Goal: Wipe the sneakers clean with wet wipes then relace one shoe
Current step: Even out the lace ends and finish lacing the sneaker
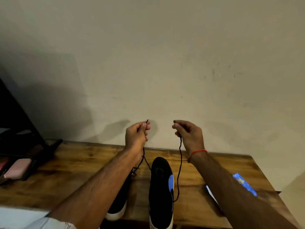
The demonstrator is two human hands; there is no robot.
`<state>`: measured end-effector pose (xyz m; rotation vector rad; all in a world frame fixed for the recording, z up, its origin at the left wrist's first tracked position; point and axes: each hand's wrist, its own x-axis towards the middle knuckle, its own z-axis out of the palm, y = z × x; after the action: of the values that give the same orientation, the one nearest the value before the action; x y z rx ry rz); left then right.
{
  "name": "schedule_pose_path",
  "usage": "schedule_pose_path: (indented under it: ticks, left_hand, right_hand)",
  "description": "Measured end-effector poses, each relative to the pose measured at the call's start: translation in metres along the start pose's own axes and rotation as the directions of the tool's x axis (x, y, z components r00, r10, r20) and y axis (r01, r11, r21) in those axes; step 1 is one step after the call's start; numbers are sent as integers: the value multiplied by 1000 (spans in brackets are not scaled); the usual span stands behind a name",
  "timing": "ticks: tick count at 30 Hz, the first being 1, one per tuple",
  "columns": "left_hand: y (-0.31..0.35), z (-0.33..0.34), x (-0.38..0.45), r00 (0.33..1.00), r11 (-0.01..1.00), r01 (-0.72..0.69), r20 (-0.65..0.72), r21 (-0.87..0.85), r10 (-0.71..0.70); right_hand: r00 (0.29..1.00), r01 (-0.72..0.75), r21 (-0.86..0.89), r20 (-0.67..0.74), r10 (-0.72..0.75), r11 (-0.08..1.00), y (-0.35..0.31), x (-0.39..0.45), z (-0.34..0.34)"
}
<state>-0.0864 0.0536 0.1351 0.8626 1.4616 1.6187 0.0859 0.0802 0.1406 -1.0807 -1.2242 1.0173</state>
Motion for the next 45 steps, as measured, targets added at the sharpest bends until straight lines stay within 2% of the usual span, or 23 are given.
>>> schedule_pose_path:
  ticks: [2,5,10,14,20,29,34,36,38,40,42,45]
  left_hand:
    - [49,10,-3,995,994,-55,75,-90,62]
    - [117,27,-13,958,967,-230,150,-112,245]
    - [210,52,-30,893,895,-426,98,-132,439]
    - [258,60,-42,852,852,-498,89,-164,516]
    - [277,61,-45,851,852,-511,73,-114,520]
    - [273,58,-50,866,871,-488,98,-54,491]
    - [270,56,-45,862,867,-497,92,-40,498]
    - [261,50,-39,838,843,-538,94,-10,537]
    - [244,40,-34,786,781,-617,119,96,607]
    - [214,27,-27,749,720,-663,198,206,633]
    - [172,14,-21,753,691,-657,304,302,584]
    - [100,-5,-17,800,618,-597,430,511,417]
  right_hand:
    - [997,79,26,8,-79,997,-43,6,10]
    - [982,190,94,-9,-190,977,-111,13,22]
    - [972,235,277,-42,-233,932,-202,20,35]
    - [969,246,345,-54,-242,906,-249,20,35]
    - [972,232,349,-44,-232,908,-274,16,33]
    - [979,200,320,-16,-205,926,-270,17,30]
    - [967,233,295,31,-253,926,-260,25,23]
    - [949,303,197,26,-314,932,-246,32,15]
    - [905,422,-101,-8,-425,901,-222,41,3]
    - [880,452,-354,26,-474,819,-189,47,-9]
    - [891,436,-480,112,-439,762,-151,46,-20]
    - [915,404,-579,264,-307,708,-93,34,-26]
